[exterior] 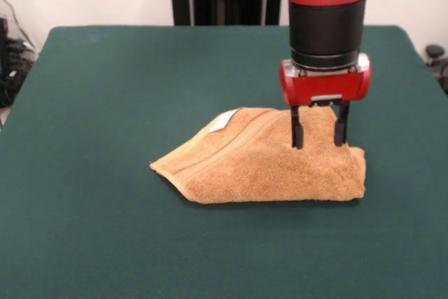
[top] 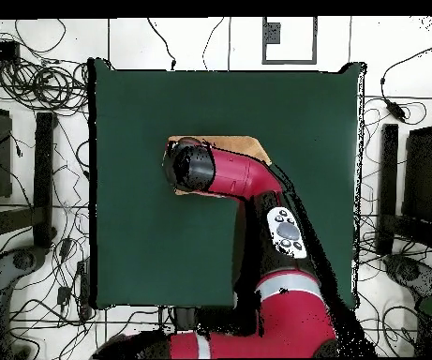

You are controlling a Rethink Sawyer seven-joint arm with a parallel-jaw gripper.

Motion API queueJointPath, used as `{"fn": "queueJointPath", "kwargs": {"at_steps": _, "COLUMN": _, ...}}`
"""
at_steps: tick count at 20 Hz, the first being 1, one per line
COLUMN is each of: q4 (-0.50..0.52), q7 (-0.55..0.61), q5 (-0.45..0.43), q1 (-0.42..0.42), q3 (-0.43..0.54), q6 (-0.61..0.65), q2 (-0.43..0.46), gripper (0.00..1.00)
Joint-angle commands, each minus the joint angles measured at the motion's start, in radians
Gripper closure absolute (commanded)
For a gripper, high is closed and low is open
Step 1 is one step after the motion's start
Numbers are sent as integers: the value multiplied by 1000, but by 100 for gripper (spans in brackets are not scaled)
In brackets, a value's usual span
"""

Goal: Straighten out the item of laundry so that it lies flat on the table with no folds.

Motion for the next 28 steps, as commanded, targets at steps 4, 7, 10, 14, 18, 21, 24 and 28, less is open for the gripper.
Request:
{"fn": "queueJointPath", "kwargs": {"at_steps": 4, "q4": 106, "q7": 174, "q5": 27, "q1": 34, "q3": 158, "q6": -27, "q2": 3, "gripper": 0}}
{"fn": "queueJointPath", "kwargs": {"at_steps": 7, "q4": 111, "q7": 180, "q5": 34, "q1": 36, "q3": 159, "q6": -12, "q2": -6, "gripper": 0}}
{"fn": "queueJointPath", "kwargs": {"at_steps": 10, "q4": 119, "q7": 182, "q5": 39, "q1": 33, "q3": 163, "q6": -8, "q2": -8, "gripper": 0}}
{"fn": "queueJointPath", "kwargs": {"at_steps": 14, "q4": 76, "q7": 177, "q5": 9, "q1": 85, "q3": 74, "q6": 52, "q2": -3, "gripper": 0}}
{"fn": "queueJointPath", "kwargs": {"at_steps": 18, "q4": 42, "q7": 161, "q5": -17, "q1": 117, "q3": 9, "q6": 85, "q2": -5, "gripper": 0}}
{"fn": "queueJointPath", "kwargs": {"at_steps": 21, "q4": 21, "q7": 138, "q5": -31, "q1": 132, "q3": -26, "q6": 127, "q2": 0, "gripper": 0}}
{"fn": "queueJointPath", "kwargs": {"at_steps": 24, "q4": 8, "q7": 103, "q5": -49, "q1": 130, "q3": -41, "q6": 148, "q2": 26, "gripper": 0}}
{"fn": "queueJointPath", "kwargs": {"at_steps": 28, "q4": -11, "q7": 68, "q5": -71, "q1": 115, "q3": -46, "q6": 126, "q2": 65, "gripper": 0}}
